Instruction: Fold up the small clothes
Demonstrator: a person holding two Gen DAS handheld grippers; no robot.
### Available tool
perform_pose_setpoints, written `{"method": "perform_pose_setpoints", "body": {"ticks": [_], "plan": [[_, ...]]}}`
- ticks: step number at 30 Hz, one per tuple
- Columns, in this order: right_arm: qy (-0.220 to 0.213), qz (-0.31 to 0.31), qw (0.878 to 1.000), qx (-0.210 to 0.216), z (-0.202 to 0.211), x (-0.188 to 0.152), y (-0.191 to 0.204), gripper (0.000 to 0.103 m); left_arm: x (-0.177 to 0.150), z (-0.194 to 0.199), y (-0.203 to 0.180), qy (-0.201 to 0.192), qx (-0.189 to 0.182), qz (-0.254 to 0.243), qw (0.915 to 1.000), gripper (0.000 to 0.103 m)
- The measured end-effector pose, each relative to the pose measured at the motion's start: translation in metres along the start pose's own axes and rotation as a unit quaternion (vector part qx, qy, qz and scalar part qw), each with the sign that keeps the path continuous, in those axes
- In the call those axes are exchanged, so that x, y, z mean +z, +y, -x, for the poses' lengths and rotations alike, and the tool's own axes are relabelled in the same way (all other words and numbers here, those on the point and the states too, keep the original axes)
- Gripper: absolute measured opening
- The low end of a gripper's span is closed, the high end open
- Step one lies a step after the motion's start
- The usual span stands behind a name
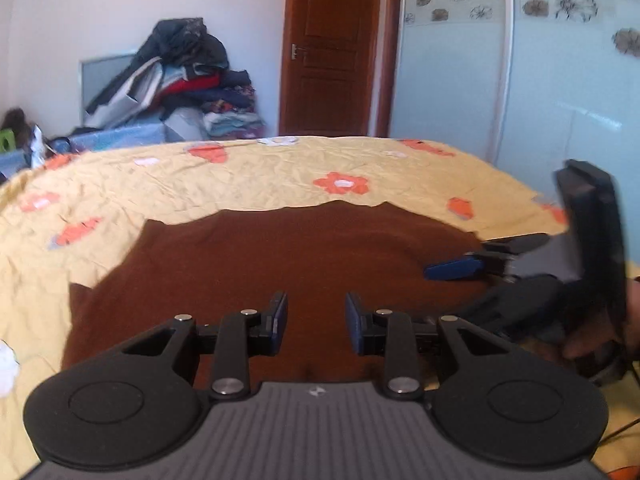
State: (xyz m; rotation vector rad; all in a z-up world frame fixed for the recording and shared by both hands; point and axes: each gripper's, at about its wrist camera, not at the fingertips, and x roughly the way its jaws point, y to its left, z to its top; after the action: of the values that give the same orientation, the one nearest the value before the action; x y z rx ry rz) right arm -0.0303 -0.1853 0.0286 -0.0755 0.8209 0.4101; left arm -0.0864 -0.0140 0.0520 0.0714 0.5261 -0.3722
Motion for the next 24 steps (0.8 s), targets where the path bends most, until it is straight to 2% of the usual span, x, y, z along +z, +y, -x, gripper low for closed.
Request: {"method": "perform_pose_setpoints", "body": {"ticks": [1, 4, 7, 10, 11, 12, 14, 16, 17, 19, 21, 22, 24], "plan": [[-0.01, 0.015, 1.0, 0.001, 0.001, -0.007, 0.004, 0.098, -0.001, -0.009, 0.004, 0.012, 0.004, 0.006, 0.9999, 0.037], [-0.006, 0.052, 0.998, -0.02, -0.001, -0.014, 0.021, 0.099, -0.01, -0.037, 0.018, 0.074, 0.002, 0.046, 0.9962, 0.039], [0.006, 0.061, 0.998, -0.026, 0.0, -0.012, 0.024, 0.099, -0.023, -0.033, 0.016, 0.077, 0.0, 0.011, 0.9969, 0.038], [0.011, 0.067, 0.998, -0.018, 0.012, -0.026, 0.023, 0.102, -0.041, -0.016, 0.012, 0.062, 0.014, -0.042, 0.9971, 0.039], [0.012, 0.053, 0.998, -0.01, 0.014, -0.032, 0.021, 0.103, -0.042, -0.015, 0.015, 0.059, 0.016, -0.044, 0.9971, 0.04], [0.01, 0.04, 0.999, 0.0, 0.017, -0.036, 0.017, 0.103, -0.041, -0.013, 0.018, 0.062, 0.018, -0.032, 0.9974, 0.04], [0.019, 0.066, 0.998, 0.0, 0.018, -0.036, 0.02, 0.103, -0.035, -0.005, 0.024, 0.06, 0.027, 0.01, 0.9978, 0.04], [0.032, 0.047, 0.998, 0.009, 0.023, -0.018, 0.018, 0.099, -0.034, 0.012, 0.033, 0.032, 0.027, 0.053, 0.9977, 0.04], [0.019, 0.028, 0.999, 0.02, 0.029, -0.007, 0.014, 0.099, -0.036, 0.023, 0.038, 0.016, 0.031, 0.072, 0.9967, 0.041], [-0.033, 0.004, 0.999, 0.044, 0.043, 0.015, 0.006, 0.103, -0.04, 0.035, 0.046, 0.004, 0.049, 0.103, 0.9935, 0.045], [-0.057, 0.004, 0.997, 0.046, 0.042, 0.036, -0.001, 0.103, -0.043, 0.037, 0.057, 0.011, 0.065, 0.141, 0.9878, 0.045], [-0.053, 0.011, 0.998, 0.035, 0.033, 0.045, -0.005, 0.103, -0.045, 0.035, 0.062, 0.019, 0.075, 0.166, 0.9832, 0.045], [-0.024, 0.013, 1.0, 0.011, 0.002, 0.059, -0.018, 0.103, -0.049, 0.031, 0.076, 0.035, 0.094, 0.227, 0.9687, 0.045]]}}
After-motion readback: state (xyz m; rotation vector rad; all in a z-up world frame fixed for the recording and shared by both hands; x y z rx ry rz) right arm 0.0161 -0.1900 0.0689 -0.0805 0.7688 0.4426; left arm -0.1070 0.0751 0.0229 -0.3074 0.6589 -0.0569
